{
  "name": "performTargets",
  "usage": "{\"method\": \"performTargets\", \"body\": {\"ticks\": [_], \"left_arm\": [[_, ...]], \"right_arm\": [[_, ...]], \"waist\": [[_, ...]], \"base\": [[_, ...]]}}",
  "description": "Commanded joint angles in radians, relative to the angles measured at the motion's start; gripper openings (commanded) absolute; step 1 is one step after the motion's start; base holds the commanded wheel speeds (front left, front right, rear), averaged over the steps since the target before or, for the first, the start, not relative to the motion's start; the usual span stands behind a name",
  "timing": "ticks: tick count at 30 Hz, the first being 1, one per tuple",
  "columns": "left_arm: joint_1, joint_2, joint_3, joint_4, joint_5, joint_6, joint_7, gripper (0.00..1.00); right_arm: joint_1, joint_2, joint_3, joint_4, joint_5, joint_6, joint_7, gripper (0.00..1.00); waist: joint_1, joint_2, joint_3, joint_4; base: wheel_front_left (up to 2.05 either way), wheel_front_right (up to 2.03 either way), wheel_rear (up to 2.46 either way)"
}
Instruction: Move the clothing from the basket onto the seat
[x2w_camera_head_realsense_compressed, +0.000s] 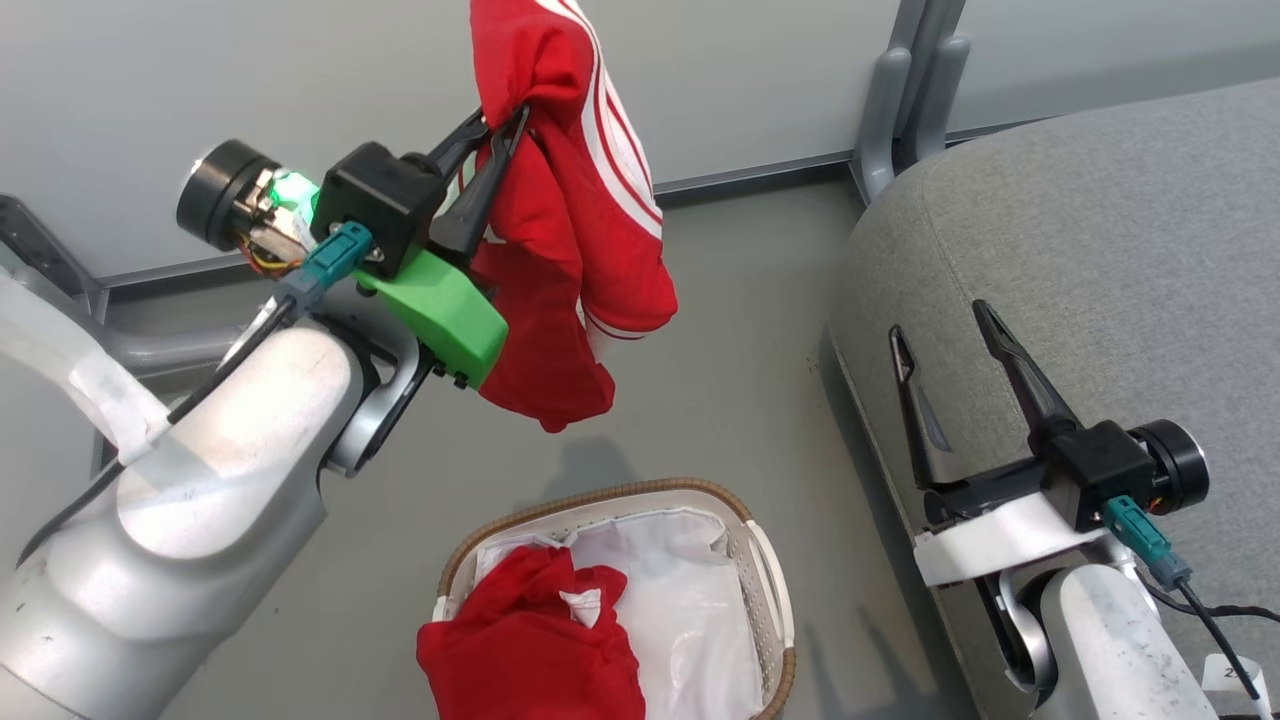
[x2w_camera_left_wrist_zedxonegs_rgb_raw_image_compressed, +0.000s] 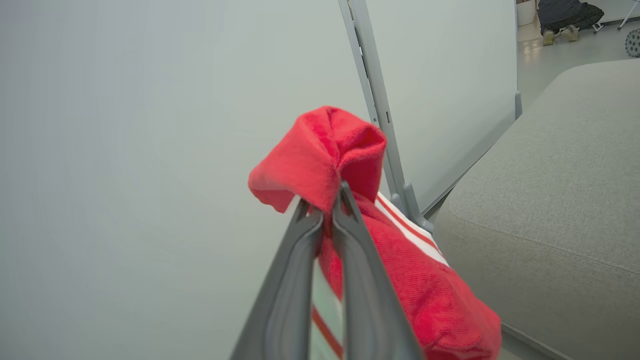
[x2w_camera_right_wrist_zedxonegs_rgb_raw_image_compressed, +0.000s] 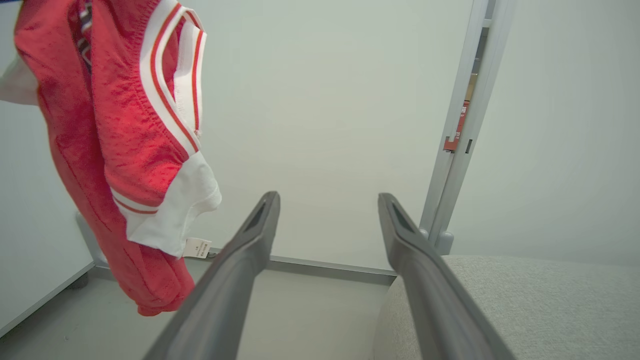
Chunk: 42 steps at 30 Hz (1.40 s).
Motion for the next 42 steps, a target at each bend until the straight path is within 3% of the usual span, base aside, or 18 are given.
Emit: {"method": "performTargets", "body": {"ticks": [1, 12, 22, 29, 36, 38, 40, 42], "left_arm": [[-0.028, 0.003, 0.002, -0.012, 0.009, 0.009, 0.012, 0.00], [-0.132, -0.039, -0.013, -0.057, 0.023, -0.008, 0.073, 0.00], [-0.189, -0.110, -0.037, -0.055, 0.012, -0.017, 0.106, 0.00], [-0.199, -0.165, -0.062, -0.058, -0.003, -0.021, 0.122, 0.00], [-0.181, -0.203, -0.079, -0.091, -0.024, -0.027, 0.133, 0.00], [-0.171, -0.199, -0.083, -0.101, -0.026, -0.024, 0.135, 0.00], [-0.156, -0.191, -0.083, -0.104, -0.030, -0.021, 0.132, 0.00], [-0.148, -0.179, -0.078, -0.107, -0.030, -0.016, 0.121, 0.00]], "right_arm": [[0.000, -0.004, 0.008, 0.005, 0.003, -0.001, -0.002, 1.00], [-0.016, -0.004, 0.143, 0.048, -0.005, -0.001, -0.002, 1.00], [-0.150, -0.004, 0.292, 0.157, -0.017, -0.001, -0.002, 1.00], [-0.217, -0.004, 0.336, 0.231, -0.015, -0.001, -0.002, 1.00], [-0.257, -0.003, 0.298, 0.262, -0.037, -0.001, -0.002, 1.00], [-0.267, -0.004, 0.291, 0.265, -0.034, -0.001, -0.002, 0.31], [-0.267, -0.004, 0.283, 0.267, -0.022, -0.001, -0.002, 0.00], [-0.269, -0.004, 0.269, 0.255, -0.011, -0.001, -0.002, 0.00]], "waist": [[0.0001, 0.0000, -0.008, -0.005], [0.0001, 0.0000, -0.037, 0.003], [0.0001, 0.0000, -0.068, 0.043], [0.0001, 0.0000, -0.093, 0.090], [0.0001, 0.0000, -0.101, 0.124], [0.0001, 0.0000, -0.100, 0.129], [0.0001, 0.0000, -0.100, 0.132], [0.0001, 0.0000, -0.098, 0.132]], "base": [[0.00, 0.00, 0.00], [0.00, 0.00, 0.00], [0.00, 0.00, 0.00], [0.00, 0.00, 0.00], [0.00, 0.00, 0.00], [0.00, 0.00, 0.00], [0.00, 0.00, 0.00], [0.00, 0.00, 0.00]]}}
